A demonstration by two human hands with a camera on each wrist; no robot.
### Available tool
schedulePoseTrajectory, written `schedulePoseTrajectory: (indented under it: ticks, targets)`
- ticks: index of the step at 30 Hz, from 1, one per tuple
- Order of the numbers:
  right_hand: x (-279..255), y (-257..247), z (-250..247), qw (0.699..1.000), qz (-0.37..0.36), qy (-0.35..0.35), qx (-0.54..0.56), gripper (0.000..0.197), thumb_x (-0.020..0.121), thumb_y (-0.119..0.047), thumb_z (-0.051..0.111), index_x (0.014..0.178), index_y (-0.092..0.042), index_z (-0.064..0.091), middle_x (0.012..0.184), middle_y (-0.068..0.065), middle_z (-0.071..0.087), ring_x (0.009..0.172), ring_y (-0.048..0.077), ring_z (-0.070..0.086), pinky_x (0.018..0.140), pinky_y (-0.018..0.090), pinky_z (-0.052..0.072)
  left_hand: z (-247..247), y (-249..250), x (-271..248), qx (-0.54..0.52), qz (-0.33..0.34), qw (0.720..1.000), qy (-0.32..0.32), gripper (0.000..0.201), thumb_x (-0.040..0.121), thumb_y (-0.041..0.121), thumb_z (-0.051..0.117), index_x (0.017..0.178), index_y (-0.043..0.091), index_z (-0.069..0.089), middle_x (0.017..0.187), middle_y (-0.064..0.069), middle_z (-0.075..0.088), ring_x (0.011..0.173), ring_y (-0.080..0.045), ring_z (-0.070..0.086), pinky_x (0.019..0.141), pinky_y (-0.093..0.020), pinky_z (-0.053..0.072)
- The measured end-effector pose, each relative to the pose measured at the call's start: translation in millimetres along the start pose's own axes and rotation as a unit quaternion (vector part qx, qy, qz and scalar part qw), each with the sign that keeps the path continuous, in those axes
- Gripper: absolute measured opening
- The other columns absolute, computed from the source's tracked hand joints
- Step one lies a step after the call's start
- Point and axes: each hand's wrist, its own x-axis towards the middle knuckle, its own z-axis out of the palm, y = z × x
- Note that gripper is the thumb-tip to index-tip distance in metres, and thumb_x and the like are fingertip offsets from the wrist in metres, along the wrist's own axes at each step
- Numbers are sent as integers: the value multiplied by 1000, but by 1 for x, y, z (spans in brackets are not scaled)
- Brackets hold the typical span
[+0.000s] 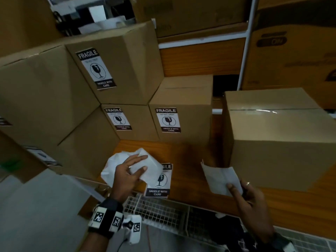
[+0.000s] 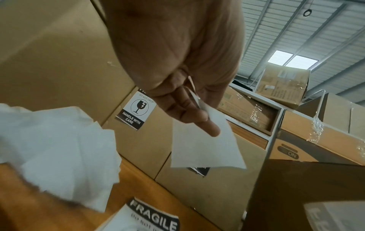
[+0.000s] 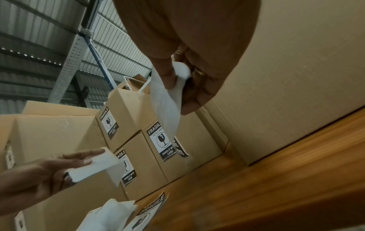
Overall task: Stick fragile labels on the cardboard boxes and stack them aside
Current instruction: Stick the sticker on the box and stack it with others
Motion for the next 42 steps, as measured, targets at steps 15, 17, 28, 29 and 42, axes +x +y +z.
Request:
schedulePoseTrajectory:
  ticks: [15,17,28,29,42]
  targets:
    - [2,36,77,988,-30,64,-134,33,92,-35,67,116,-14,74,105,1,79,99,7,71,86,40,59,-56,-128,27,218,-90,967,94,40,87,24,80,126,21,71,132,-11,51,119,-35,55,97,-44,50]
    - [2,41,77,985,-31,82,-149,39,89,-41,69,112,-10,75,106,8,78,102,13,71,86,40,57,-61,-128,25,234,-94,963,96,42,85,32,81,126,24,71,132,-11,51,118,-35,55,94,-45,52]
    - [5,16,60,862,-331,-21,-384,27,104,-28,51,121,-25,72,130,-1,65,110,17,65,86,34,56,25,25,4,-64,-239,955,-162,48,81,62,64,97,19,77,91,-3,79,84,-19,74,73,-35,56]
    - [6,17,56,848,-342,-27,-404,29,103,-31,51,119,-22,74,130,4,65,112,20,64,86,36,57,41,38,5,-109,-270,935,-202,48,84,58,65,98,14,76,91,-8,79,82,-22,74,72,-35,57]
    - [-16,32,-24,852,-363,3,-377,24,107,-32,48,121,-21,64,139,-3,55,125,12,53,86,34,62,159,70,-25,-160,-270,934,-173,55,74,-7,82,119,16,60,113,-5,71,98,-17,71,65,-21,58]
